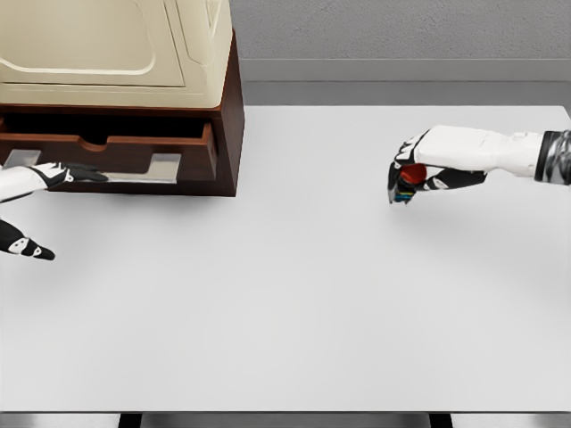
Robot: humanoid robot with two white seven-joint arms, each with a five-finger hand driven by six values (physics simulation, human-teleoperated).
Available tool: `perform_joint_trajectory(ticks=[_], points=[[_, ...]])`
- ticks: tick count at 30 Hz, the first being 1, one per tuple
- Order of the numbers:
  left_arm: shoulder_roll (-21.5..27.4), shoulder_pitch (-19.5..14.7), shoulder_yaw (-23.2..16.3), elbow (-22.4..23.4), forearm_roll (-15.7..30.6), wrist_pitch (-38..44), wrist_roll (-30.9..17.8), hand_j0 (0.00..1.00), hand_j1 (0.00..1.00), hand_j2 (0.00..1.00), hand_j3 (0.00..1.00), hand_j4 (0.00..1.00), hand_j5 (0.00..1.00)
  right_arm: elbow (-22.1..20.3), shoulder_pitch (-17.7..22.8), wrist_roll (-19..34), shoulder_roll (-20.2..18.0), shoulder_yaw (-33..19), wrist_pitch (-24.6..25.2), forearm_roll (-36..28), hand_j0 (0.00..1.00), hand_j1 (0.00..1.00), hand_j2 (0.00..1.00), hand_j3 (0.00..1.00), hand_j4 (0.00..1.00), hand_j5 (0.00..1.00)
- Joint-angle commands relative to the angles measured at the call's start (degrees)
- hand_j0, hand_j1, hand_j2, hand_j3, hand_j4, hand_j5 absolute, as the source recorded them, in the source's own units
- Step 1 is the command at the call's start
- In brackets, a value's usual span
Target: Open the cabinet drawer with left arm, and place a switch into the drawer with right arm
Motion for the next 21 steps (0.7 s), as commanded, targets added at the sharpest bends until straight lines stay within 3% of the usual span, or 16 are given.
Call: perform_joint_trajectory(ticks=[1, 21], points=[[1.08, 0.00, 0.09, -0.59, 0.29, 0.17, 0.01, 1.00, 1.00, 1.00, 1.00, 1.00, 1.00, -1.07, 0.00, -0.06, 0.01, -0.02, 0.08, -1.95, 0.51, 0.51, 0.51, 0.51, 0.51, 0.51], [7.93, 3.51, 0.45, -4.46, 2.57, 0.17, 0.10, 1.00, 1.00, 1.00, 1.00, 1.00, 1.00, -5.02, -4.92, -0.06, 5.81, -0.02, 0.08, -7.84, 0.51, 0.51, 0.51, 0.51, 0.51, 0.51]])
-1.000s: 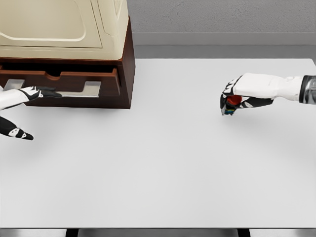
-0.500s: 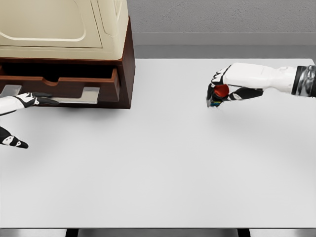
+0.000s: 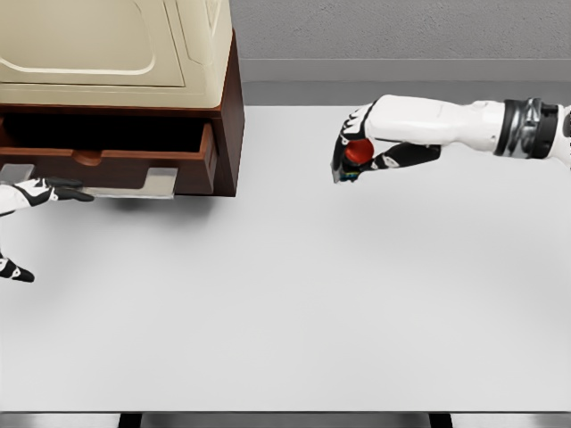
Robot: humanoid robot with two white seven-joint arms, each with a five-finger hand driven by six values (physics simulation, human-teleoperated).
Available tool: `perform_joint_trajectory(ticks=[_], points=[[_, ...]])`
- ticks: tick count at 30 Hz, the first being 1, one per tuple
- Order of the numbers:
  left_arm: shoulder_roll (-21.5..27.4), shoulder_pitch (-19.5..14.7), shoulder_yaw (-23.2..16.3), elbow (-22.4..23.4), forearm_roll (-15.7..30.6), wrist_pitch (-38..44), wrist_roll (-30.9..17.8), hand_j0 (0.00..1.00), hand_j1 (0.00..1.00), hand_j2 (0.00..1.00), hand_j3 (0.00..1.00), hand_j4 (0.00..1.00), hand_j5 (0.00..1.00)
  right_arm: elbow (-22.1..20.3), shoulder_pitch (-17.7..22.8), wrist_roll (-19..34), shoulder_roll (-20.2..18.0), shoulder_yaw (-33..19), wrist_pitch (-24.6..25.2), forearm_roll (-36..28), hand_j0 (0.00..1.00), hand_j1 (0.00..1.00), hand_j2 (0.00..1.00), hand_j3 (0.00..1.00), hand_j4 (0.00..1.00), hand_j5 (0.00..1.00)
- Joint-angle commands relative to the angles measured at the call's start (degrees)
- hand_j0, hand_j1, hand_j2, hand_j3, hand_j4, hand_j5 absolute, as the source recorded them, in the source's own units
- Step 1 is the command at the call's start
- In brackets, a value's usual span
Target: Open the cabinet drawer with left arm, and place a switch into the drawer with right arm
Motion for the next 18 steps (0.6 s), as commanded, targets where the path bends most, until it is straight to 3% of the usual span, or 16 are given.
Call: perform_joint_trajectory(ticks=[1, 18], points=[[1.08, 0.08, 0.35, -0.19, -0.52, 0.23, 0.14, 1.00, 1.00, 1.00, 1.00, 1.00, 1.00, -0.11, 0.00, -0.07, 0.62, -0.11, 0.11, -1.22, 0.51, 0.51, 0.51, 0.51, 0.51, 0.51], [4.69, 1.84, 0.70, -2.82, 0.27, 0.23, 0.23, 1.00, 1.00, 1.00, 1.00, 1.00, 1.00, -1.34, -4.84, -0.07, 6.95, -0.02, 0.11, -4.12, 0.51, 0.51, 0.51, 0.51, 0.51, 0.51]])
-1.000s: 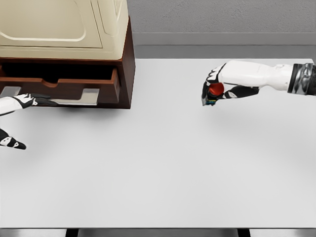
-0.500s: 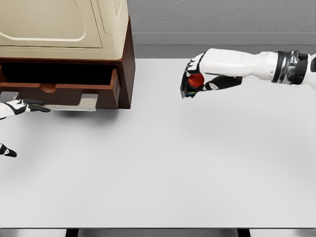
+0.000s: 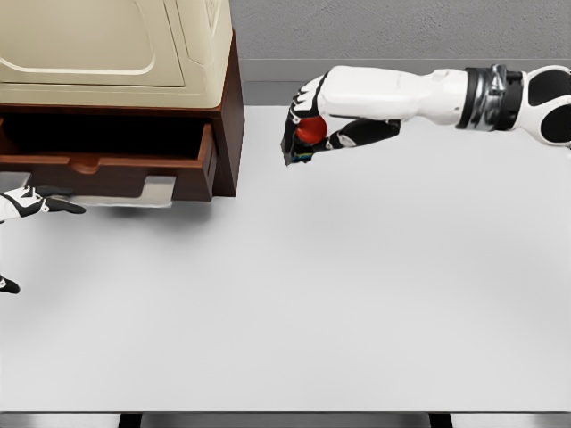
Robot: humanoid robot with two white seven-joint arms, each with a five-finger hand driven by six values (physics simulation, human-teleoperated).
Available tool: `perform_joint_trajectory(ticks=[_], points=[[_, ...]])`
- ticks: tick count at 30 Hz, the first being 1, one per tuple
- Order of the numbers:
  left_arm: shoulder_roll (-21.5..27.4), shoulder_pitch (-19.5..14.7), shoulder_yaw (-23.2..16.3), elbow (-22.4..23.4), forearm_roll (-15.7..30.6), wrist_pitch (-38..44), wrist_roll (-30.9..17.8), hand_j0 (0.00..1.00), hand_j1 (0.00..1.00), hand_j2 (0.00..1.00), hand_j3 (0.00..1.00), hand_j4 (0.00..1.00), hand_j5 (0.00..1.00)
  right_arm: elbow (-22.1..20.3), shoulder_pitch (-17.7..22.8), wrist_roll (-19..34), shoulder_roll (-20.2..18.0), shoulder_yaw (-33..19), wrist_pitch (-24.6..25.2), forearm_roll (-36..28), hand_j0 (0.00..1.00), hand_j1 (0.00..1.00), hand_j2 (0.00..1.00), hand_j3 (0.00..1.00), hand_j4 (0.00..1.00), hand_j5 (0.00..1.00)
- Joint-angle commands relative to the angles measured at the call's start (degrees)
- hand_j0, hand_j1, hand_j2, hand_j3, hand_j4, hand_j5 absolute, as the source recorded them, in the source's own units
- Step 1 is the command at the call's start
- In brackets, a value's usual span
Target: Open the cabinet drawer with left arm, and place a switch into the drawer with right arm
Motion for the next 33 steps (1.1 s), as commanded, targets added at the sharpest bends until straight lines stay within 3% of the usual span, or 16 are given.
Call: perform_joint_trajectory(ticks=[1, 14, 21, 33], points=[[0.63, 0.01, 0.22, -0.29, 0.62, 0.11, 0.01, 1.00, 1.00, 1.00, 1.00, 1.00, 1.00, -0.19, 0.00, 0.03, 0.91, -0.10, 0.09, -0.85, 0.51, 0.51, 0.51, 0.51, 0.51, 0.51], [0.45, -0.52, 1.81, 0.59, 0.88, 0.11, 0.63, 1.00, 1.00, 1.00, 1.00, 1.00, 1.00, -1.42, -3.52, 0.12, 2.32, -0.10, 0.09, -3.05, 0.51, 0.51, 0.51, 0.51, 0.51, 0.51], [-0.34, -0.61, 3.74, 0.67, 1.14, 0.11, 0.89, 1.00, 1.00, 1.00, 1.00, 1.00, 1.00, -1.25, -4.40, 0.64, 6.80, -0.01, 0.09, -3.05, 0.51, 0.51, 0.51, 0.51, 0.51, 0.51], [-0.34, -0.43, 3.83, 0.32, 1.23, 0.11, 1.51, 1.00, 1.00, 1.00, 1.00, 1.00, 1.00, 0.78, -7.38, 0.82, 14.88, -0.01, 0.09, -3.22, 0.51, 0.51, 0.51, 0.51, 0.51, 0.51]])
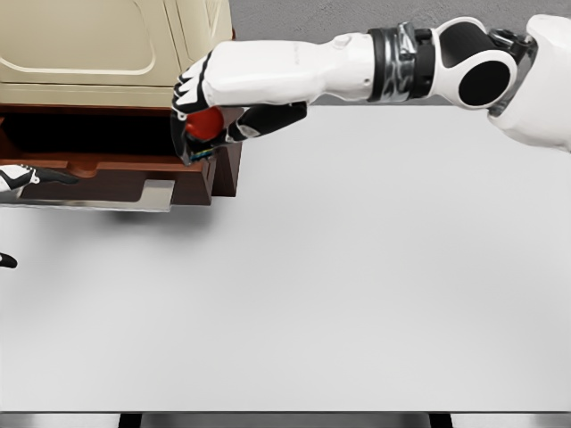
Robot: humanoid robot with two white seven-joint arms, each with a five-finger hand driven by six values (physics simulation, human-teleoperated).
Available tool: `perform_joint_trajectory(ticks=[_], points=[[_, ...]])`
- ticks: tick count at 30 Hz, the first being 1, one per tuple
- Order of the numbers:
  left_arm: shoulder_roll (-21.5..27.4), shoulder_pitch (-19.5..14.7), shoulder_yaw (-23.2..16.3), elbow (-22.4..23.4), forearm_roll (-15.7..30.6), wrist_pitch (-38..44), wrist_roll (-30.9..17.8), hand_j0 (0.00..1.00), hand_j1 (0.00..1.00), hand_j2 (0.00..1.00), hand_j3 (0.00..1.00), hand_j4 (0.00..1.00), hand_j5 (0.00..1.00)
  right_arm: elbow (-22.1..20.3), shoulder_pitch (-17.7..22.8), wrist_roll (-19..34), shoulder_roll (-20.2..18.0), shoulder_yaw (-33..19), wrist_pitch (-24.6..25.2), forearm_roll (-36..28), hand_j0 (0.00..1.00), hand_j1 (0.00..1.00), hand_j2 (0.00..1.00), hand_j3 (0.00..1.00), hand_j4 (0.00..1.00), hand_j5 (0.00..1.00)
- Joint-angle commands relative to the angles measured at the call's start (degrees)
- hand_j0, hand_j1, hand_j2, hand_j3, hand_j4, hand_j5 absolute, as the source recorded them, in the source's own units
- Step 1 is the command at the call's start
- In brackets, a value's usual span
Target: Open the cabinet drawer with left arm, and place a switch into the drawer with right arm
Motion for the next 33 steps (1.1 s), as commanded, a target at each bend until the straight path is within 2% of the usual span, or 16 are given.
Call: perform_joint_trajectory(ticks=[1, 4, 6, 16, 23, 31, 33], points=[[0.09, 0.00, 0.09, 0.02, 0.39, 0.12, 0.36, 1.00, 1.00, 1.00, 1.00, 1.00, 1.00, 1.76, 0.00, 0.02, 2.51, -0.09, 0.10, -0.43, 0.51, 0.51, 0.51, 0.51, 0.51, 0.51], [0.09, 0.09, 0.09, -0.07, 0.47, 0.12, 0.36, 1.00, 1.00, 1.00, 1.00, 1.00, 1.00, 3.96, -0.79, 0.02, 3.39, 0.00, 0.10, -0.51, 0.51, 0.51, 0.51, 0.51, 0.51, 0.51], [0.09, 0.18, 0.09, -0.24, 0.56, 0.12, 0.36, 1.00, 1.00, 1.00, 1.00, 1.00, 1.00, 6.42, -0.70, 0.55, 5.94, 0.00, 0.10, -0.51, 0.51, 0.51, 0.51, 0.51, 0.51, 0.51], [0.18, 0.88, 0.09, -0.95, 1.35, 0.12, 0.27, 1.00, 1.00, 1.00, 1.00, 1.00, 1.00, 14.68, -0.79, 2.92, 13.15, 0.26, 0.10, -0.43, 0.51, 0.51, 0.51, 0.51, 0.51, 0.51], [0.18, 0.97, 0.09, -1.56, 1.27, 0.12, 0.27, 1.00, 1.00, 1.00, 1.00, 1.00, 1.00, 20.66, -0.79, 4.06, 16.57, -0.09, 0.10, -0.34, 0.51, 0.51, 0.51, 0.51, 0.51, 0.51], [0.18, 0.88, 0.09, -1.74, 1.35, 0.12, 0.36, 1.00, 1.00, 1.00, 1.00, 1.00, 1.00, 24.44, -0.70, 4.85, 20.71, -0.09, 0.10, -0.16, 0.51, 0.51, 0.51, 0.51, 0.51, 0.51], [0.18, 0.88, 0.09, -1.83, 1.35, 0.12, 0.27, 1.00, 1.00, 1.00, 1.00, 1.00, 1.00, 27.43, -0.62, 4.94, 21.94, -0.09, 0.10, -0.16, 0.51, 0.51, 0.51, 0.51, 0.51, 0.51]])
